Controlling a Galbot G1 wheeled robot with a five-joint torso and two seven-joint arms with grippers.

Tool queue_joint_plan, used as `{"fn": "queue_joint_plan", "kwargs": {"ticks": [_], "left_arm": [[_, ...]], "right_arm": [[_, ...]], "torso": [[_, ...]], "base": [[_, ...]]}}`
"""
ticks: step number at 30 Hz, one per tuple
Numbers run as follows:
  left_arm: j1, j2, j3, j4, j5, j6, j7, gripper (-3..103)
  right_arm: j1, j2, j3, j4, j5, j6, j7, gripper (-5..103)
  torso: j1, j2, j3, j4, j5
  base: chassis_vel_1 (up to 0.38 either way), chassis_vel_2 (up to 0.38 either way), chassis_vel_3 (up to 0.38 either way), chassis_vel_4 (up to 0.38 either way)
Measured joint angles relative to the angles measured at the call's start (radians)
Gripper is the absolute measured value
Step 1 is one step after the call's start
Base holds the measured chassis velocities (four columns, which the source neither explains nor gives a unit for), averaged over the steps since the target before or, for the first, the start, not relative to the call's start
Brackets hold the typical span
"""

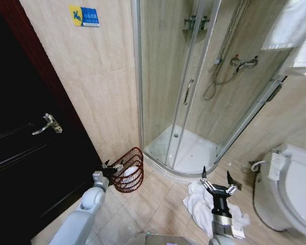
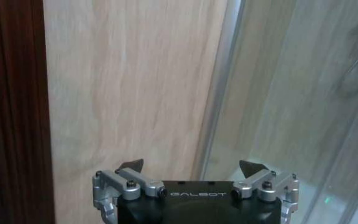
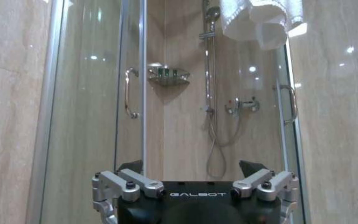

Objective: Discard the used towel into the hamper.

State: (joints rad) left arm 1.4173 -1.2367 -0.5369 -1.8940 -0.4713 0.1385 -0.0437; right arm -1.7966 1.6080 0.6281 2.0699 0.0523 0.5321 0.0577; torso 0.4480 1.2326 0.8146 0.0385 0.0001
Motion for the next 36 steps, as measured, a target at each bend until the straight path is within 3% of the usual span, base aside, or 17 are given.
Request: {"fn": "queue_joint_plan", "kwargs": {"ticks": [7,12,18,23,27,29,36], "left_arm": [[0.123,-0.108,-0.096,-0.17,0.051,0.019,0.046,100],[0.195,-0.138,-0.11,-0.253,0.068,0.033,0.062,100],[0.287,-0.19,-0.117,-0.41,0.104,0.09,0.105,100],[0.318,-0.22,-0.118,-0.468,0.131,0.106,0.135,100],[0.344,-0.284,-0.118,-0.512,0.152,0.112,0.15,100],[0.365,-0.326,-0.1,-0.522,0.191,0.104,0.164,100],[0.395,-0.377,-0.039,-0.538,0.254,0.088,0.171,100]], "right_arm": [[0.023,0.0,-0.013,0.014,0.0,-0.024,-0.002,100],[0.042,0.0,-0.012,0.02,0.011,-0.049,-0.002,100],[0.059,-0.004,-0.017,0.023,0.02,-0.063,-0.002,100],[0.072,-0.007,-0.02,0.036,0.024,-0.085,-0.002,100],[0.075,-0.009,-0.018,0.053,0.03,-0.102,-0.002,100],[0.076,-0.009,-0.018,0.055,0.033,-0.103,-0.002,100],[0.074,-0.012,-0.021,0.08,0.041,-0.109,-0.003,100]], "torso": [[0.0,0.0,0.0,0.0001,0.0],[0.0,0.0,0.0,0.0001,0.0001],[0.0,0.0,0.0,0.0,0.0001],[0.0,0.0,0.0,0.0001,0.0],[0.0,0.0,0.0,0.0,0.0001],[0.0,0.0,0.0,0.0001,0.0001],[0.0,0.0,0.0,0.0,0.0001]], "base": [[0.0,0.0,0.0,0.0],[0.0,0.0,0.0,0.0],[0.0,0.0,0.0,0.0],[0.0,0.0,0.0,0.0],[0.0,0.0,0.0,0.0],[0.0,0.0,0.0,0.0],[0.0,0.0,0.0,0.0]]}}
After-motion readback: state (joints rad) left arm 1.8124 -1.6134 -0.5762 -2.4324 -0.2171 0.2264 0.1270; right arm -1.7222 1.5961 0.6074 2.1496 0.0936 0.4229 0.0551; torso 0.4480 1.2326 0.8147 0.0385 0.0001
